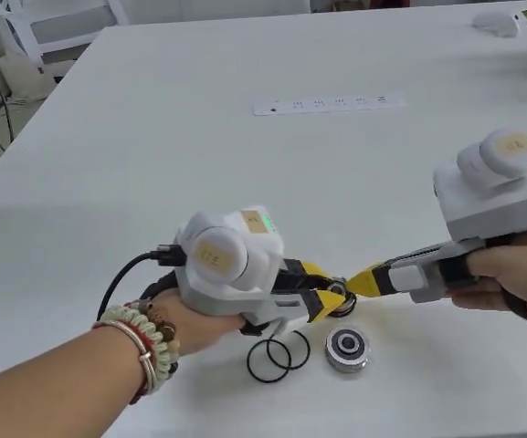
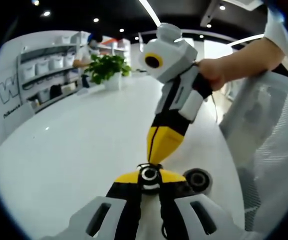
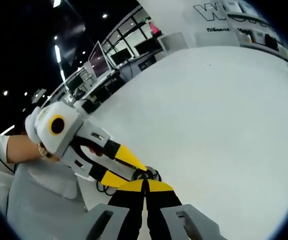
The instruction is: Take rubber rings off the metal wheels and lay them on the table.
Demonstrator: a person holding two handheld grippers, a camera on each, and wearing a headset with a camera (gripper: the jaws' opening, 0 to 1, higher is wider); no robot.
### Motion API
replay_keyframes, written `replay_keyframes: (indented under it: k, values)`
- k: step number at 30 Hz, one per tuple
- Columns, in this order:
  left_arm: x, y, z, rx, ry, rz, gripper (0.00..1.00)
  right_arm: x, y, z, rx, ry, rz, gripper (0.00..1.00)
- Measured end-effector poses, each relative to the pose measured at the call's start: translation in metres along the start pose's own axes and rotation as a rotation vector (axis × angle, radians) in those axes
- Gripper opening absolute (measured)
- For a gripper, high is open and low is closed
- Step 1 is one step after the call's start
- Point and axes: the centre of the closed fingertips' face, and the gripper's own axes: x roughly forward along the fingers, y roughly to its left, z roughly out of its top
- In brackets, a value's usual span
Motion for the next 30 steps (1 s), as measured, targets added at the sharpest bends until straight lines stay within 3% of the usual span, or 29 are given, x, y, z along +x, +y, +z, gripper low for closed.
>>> replay_keyframes:
  k: [6, 9, 11, 17, 23, 24, 30]
  values:
    - [0.000, 0.000, 0.000, 0.000, -0.002, 0.000, 0.14, 0.003, 0.007, 0.001, -0.041, 0.006, 0.010, 0.00]
    - [0.000, 0.000, 0.000, -0.002, -0.005, -0.002, 0.14, 0.004, 0.012, 0.005, -0.029, -0.015, 0.039, 0.00]
    - [0.000, 0.000, 0.000, -0.002, -0.005, -0.001, 0.14, 0.004, 0.011, 0.005, -0.068, -0.005, 0.022, 0.00]
    - [0.000, 0.001, 0.000, -0.006, -0.012, 0.001, 0.14, 0.004, 0.012, 0.007, -0.078, -0.010, 0.022, 0.00]
    - [0.000, 0.002, 0.000, -0.018, -0.020, 0.007, 0.14, 0.004, 0.008, 0.008, -0.048, -0.019, 0.021, 0.00]
    - [0.000, 0.001, 0.001, -0.020, -0.016, 0.011, 0.14, 0.003, 0.008, 0.012, -0.047, -0.040, 0.022, 0.00]
    - [0.000, 0.001, 0.000, -0.015, 0.006, 0.015, 0.14, 0.003, 0.002, 0.011, -0.025, -0.031, -0.006, 0.00]
